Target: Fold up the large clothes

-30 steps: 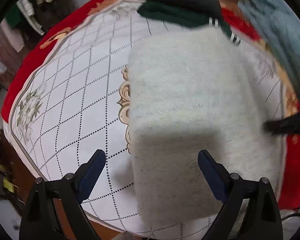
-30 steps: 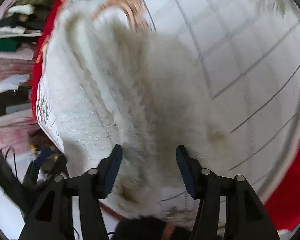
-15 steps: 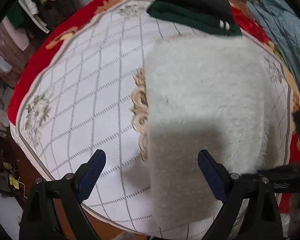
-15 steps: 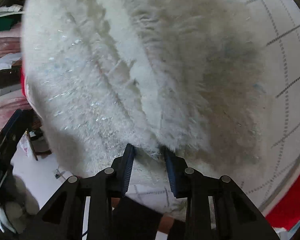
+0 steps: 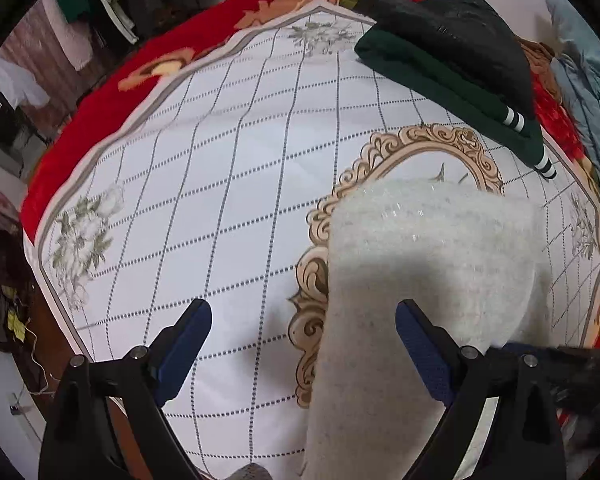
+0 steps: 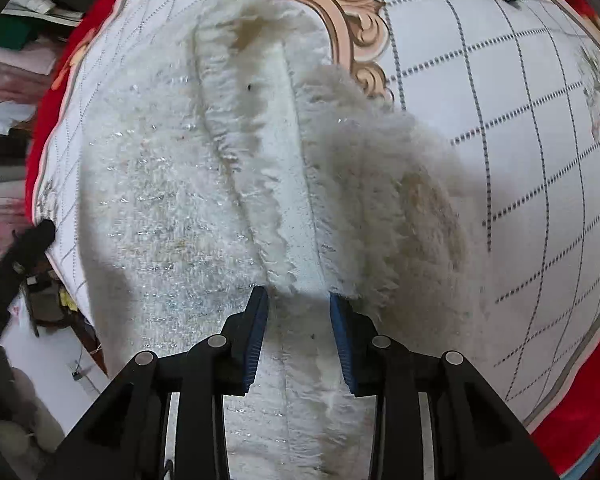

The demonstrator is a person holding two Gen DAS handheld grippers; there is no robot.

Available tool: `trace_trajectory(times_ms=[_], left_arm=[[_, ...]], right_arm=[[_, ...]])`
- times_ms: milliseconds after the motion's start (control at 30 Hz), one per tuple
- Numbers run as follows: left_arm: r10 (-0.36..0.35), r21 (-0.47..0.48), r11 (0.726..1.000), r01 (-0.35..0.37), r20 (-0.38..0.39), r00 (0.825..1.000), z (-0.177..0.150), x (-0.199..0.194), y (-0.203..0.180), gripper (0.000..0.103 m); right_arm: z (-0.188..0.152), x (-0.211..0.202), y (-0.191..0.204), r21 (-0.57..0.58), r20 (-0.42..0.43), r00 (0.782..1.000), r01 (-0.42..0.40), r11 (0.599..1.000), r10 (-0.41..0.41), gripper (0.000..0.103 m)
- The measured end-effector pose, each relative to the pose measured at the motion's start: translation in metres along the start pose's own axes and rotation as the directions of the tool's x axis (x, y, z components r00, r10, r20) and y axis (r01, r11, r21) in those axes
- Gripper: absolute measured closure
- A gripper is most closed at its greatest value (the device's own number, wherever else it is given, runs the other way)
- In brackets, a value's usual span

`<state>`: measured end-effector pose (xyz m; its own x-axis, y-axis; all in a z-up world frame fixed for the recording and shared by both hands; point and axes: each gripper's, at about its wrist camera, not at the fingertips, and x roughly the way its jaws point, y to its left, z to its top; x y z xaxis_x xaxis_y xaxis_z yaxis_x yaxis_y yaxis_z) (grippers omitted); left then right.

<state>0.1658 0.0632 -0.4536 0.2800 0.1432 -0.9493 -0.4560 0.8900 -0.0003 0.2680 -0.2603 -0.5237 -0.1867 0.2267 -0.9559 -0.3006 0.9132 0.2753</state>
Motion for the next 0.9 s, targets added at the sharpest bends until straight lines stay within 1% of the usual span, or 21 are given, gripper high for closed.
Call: trace_trajectory(times_ms=[33,100,133,167,200,267,300,333,400,433,467,500,567,600,667,733,767,800,833,867,900], left_arm=[[-0.025,-0.004,1.000,0.025,0.004,1.000,-0.004,-0.003,0.004,0.009],[-0.061,-0.011,0.998,0.061,0.005,0.998,-0.010,-0.008,0.009,0.009],[-0.086,-0.014,0.996,0.086,0.004,0.996,-0.014,-0.010,0.012,0.009],[-0.125,-0.016,0.992,0.125,0.001,0.992,-0.019,-0.011,0.015,0.009],[-0.158,-0.017,0.987,0.158,-0.009,0.987,-0.022,-0.010,0.017,0.009],[-0.237,-0.029,0.971,0.236,-0.040,0.971,-0.029,-0.003,0.019,0.009],[-0.268,-0.041,0.963,0.266,-0.058,0.962,-0.032,0.002,0.018,0.009],[-0.320,-0.062,0.947,0.315,-0.080,0.944,-0.035,0.010,0.017,0.009],[-0.388,-0.084,0.921,0.381,-0.110,0.915,-0.036,0.026,0.012,0.009],[-0.406,-0.090,0.913,0.397,-0.124,0.906,-0.036,0.033,0.009,0.009],[-0.441,-0.098,0.897,0.431,-0.141,0.886,-0.036,0.043,0.005,0.009],[-0.459,-0.106,0.888,0.447,-0.148,0.876,-0.035,0.049,0.001,0.009],[-0.480,-0.112,0.877,0.468,-0.151,0.864,-0.031,0.057,-0.003,0.008],[-0.484,-0.108,0.875,0.472,-0.154,0.861,-0.028,0.059,-0.004,0.008],[-0.484,-0.093,0.875,0.475,-0.168,0.859,-0.025,0.059,-0.007,0.007],[-0.480,-0.082,0.877,0.473,-0.180,0.859,-0.023,0.057,-0.008,0.007],[-0.477,-0.082,0.879,0.470,-0.183,0.860,-0.023,0.057,-0.008,0.007],[-0.478,-0.086,0.878,0.470,-0.188,0.858,-0.022,0.057,-0.009,0.007],[-0.479,-0.087,0.878,0.471,-0.190,0.857,-0.022,0.058,-0.008,0.007],[-0.478,-0.087,0.878,0.470,-0.195,0.856,-0.020,0.059,-0.009,0.007],[-0.479,-0.087,0.878,0.472,-0.198,0.855,-0.022,0.060,-0.008,0.007]], right_arm=[[-0.002,-0.008,-0.001,0.000,-0.001,0.999,-0.033,0.999,0.033,0.066],[-0.014,-0.033,-0.027,0.033,0.025,0.987,-0.159,0.987,0.158,0.058],[-0.022,-0.045,-0.040,0.049,0.054,0.978,-0.204,0.978,0.201,0.041],[-0.029,-0.054,-0.054,0.062,0.095,0.973,-0.219,0.974,0.212,0.019],[-0.034,-0.060,-0.065,0.070,0.126,0.971,-0.215,0.974,0.205,0.013],[-0.040,-0.064,-0.089,0.076,0.155,0.968,-0.212,0.974,0.199,0.012],[-0.038,-0.056,-0.099,0.082,0.147,0.965,-0.232,0.969,0.219,0.012],[-0.038,-0.049,-0.107,0.081,0.143,0.954,-0.278,0.957,0.265,0.011],[-0.023,-0.022,-0.129,0.083,0.109,0.928,-0.367,0.927,0.357,0.010],[-0.020,-0.013,-0.135,0.089,0.092,0.916,-0.399,0.913,0.391,0.004],[-0.013,0.008,-0.137,0.088,0.082,0.896,-0.443,0.892,0.437,0.000],[-0.008,0.021,-0.139,0.090,0.080,0.865,-0.502,0.860,0.496,0.000],[0.001,0.035,-0.139,0.088,0.055,0.835,-0.551,0.830,0.548,0.000],[0.004,0.037,-0.138,0.075,0.040,0.838,-0.545,0.835,0.543,0.000],[0.010,0.036,-0.141,0.049,0.025,0.861,-0.509,0.859,0.509,0.000],[0.007,0.031,-0.148,0.033,0.045,0.904,-0.426,0.904,0.425,0.000],[0.005,0.027,-0.153,0.035,0.056,0.911,-0.411,0.911,0.409,0.000],[0.007,0.030,-0.158,0.055,0.071,0.907,-0.419,0.907,0.415,0.000],[0.007,0.033,-0.165,0.087,0.080,0.891,-0.453,0.887,0.448,0.000],[0.008,0.036,-0.169,0.097,0.082,0.882,-0.470,0.877,0.464,0.000],[0.011,0.041,-0.170,0.102,0.083,0.861,-0.508,0.855,0.502,0.000]])
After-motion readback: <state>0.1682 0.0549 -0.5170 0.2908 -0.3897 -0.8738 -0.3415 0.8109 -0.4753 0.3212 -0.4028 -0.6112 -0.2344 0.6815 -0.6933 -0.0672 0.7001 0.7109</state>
